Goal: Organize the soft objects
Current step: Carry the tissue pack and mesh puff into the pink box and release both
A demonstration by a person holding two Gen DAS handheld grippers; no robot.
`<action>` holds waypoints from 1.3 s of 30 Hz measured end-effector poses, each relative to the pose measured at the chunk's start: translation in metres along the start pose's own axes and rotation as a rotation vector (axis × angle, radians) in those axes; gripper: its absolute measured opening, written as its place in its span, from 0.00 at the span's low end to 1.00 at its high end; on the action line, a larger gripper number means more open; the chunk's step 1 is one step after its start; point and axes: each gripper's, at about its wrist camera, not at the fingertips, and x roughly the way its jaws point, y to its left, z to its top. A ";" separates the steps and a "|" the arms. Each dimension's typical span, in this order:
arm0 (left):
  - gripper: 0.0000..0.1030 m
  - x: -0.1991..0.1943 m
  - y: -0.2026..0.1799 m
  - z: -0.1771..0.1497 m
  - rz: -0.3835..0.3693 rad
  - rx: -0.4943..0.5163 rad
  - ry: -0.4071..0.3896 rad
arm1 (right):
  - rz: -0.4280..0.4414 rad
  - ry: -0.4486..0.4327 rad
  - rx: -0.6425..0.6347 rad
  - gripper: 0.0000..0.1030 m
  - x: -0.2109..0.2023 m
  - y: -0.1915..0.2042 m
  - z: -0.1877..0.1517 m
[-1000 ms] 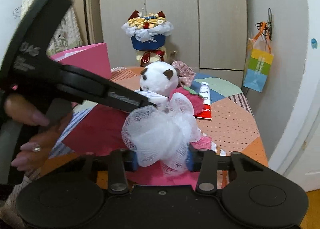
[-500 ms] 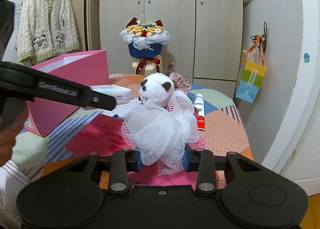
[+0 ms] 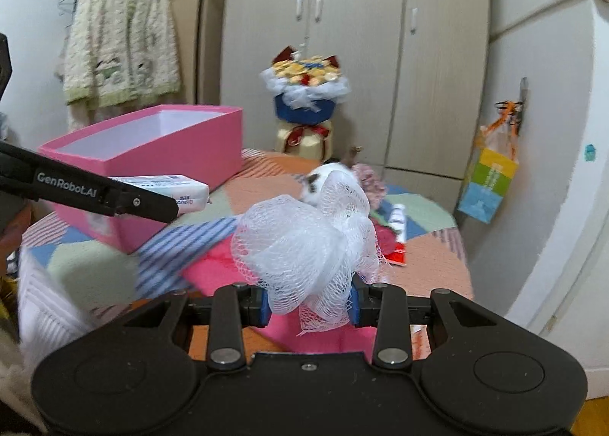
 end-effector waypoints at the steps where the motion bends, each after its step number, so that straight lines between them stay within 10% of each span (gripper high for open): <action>1: 0.38 -0.006 0.002 -0.003 -0.001 0.003 0.005 | 0.022 0.015 -0.006 0.39 -0.002 0.002 0.001; 14: 0.38 -0.073 0.052 -0.029 -0.016 -0.025 0.198 | 0.322 0.232 -0.080 0.40 -0.006 0.061 0.019; 24: 0.38 -0.133 0.076 0.015 0.062 0.078 0.121 | 0.469 0.171 -0.163 0.40 -0.012 0.115 0.077; 33: 0.38 -0.106 0.099 0.070 0.167 0.154 0.032 | 0.472 0.079 -0.155 0.40 0.024 0.129 0.140; 39: 0.38 -0.057 0.129 0.097 0.178 0.127 0.069 | 0.475 0.167 -0.191 0.40 0.084 0.134 0.171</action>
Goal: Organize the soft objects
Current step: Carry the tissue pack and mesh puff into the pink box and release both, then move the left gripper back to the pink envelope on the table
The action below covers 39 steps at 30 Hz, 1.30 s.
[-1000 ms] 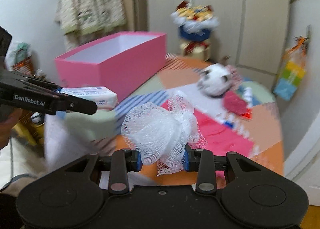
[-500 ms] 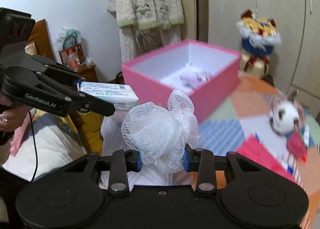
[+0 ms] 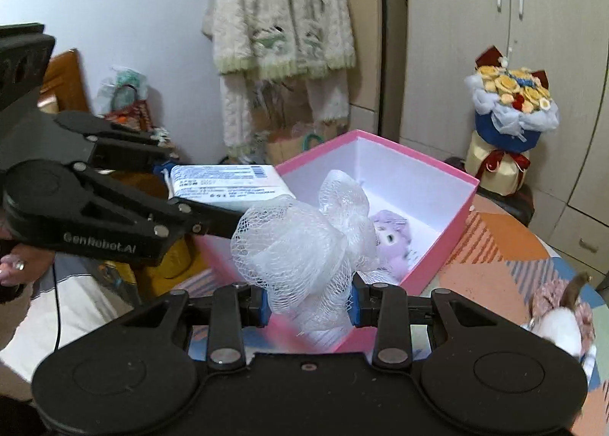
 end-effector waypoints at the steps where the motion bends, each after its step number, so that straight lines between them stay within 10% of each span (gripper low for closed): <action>1: 0.38 0.013 0.006 0.006 -0.002 -0.011 0.011 | -0.007 0.012 -0.014 0.40 0.009 -0.003 0.005; 16: 0.40 0.115 0.045 0.011 0.014 -0.102 0.232 | -0.007 0.288 -0.117 0.45 0.122 -0.025 0.033; 20: 0.49 0.111 0.045 0.008 0.016 -0.098 0.228 | -0.036 0.300 -0.166 0.63 0.132 -0.023 0.035; 39: 0.57 0.009 0.018 0.008 -0.031 -0.038 0.083 | -0.022 0.128 -0.070 0.74 0.030 -0.007 0.025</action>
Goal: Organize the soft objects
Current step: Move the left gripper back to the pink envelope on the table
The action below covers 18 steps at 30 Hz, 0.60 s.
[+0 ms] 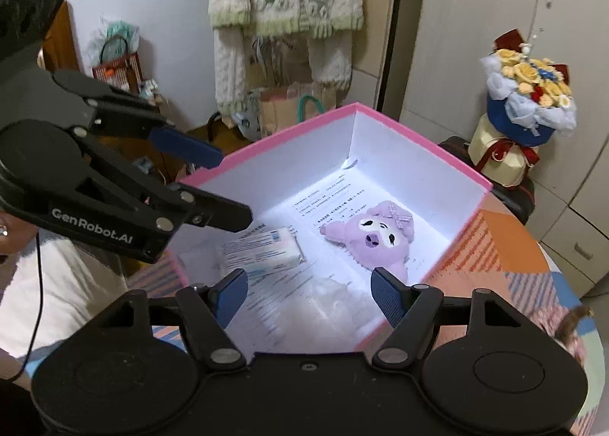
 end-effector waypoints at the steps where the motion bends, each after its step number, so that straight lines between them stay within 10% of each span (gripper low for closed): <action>1: 0.58 -0.007 -0.004 -0.002 -0.009 0.005 -0.001 | -0.005 -0.009 0.010 0.74 -0.009 0.002 -0.003; 18: 0.65 -0.083 -0.075 -0.031 -0.186 0.139 -0.004 | -0.091 -0.116 0.112 0.78 -0.121 0.022 -0.079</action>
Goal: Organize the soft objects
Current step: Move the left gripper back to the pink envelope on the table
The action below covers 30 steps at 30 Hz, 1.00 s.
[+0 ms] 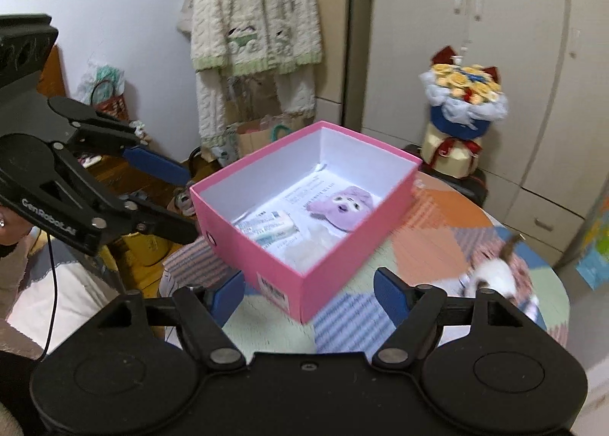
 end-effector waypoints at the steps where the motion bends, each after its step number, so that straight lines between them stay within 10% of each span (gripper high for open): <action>1: 0.65 0.001 -0.006 -0.001 -0.013 0.011 0.007 | -0.007 -0.009 0.014 0.78 -0.008 -0.002 -0.008; 17: 0.70 0.075 -0.082 -0.002 -0.205 0.091 0.088 | -0.141 -0.020 0.187 0.81 -0.047 -0.043 -0.122; 30: 0.67 0.171 -0.099 -0.005 -0.127 0.048 0.038 | -0.247 -0.075 0.180 0.81 0.003 -0.091 -0.180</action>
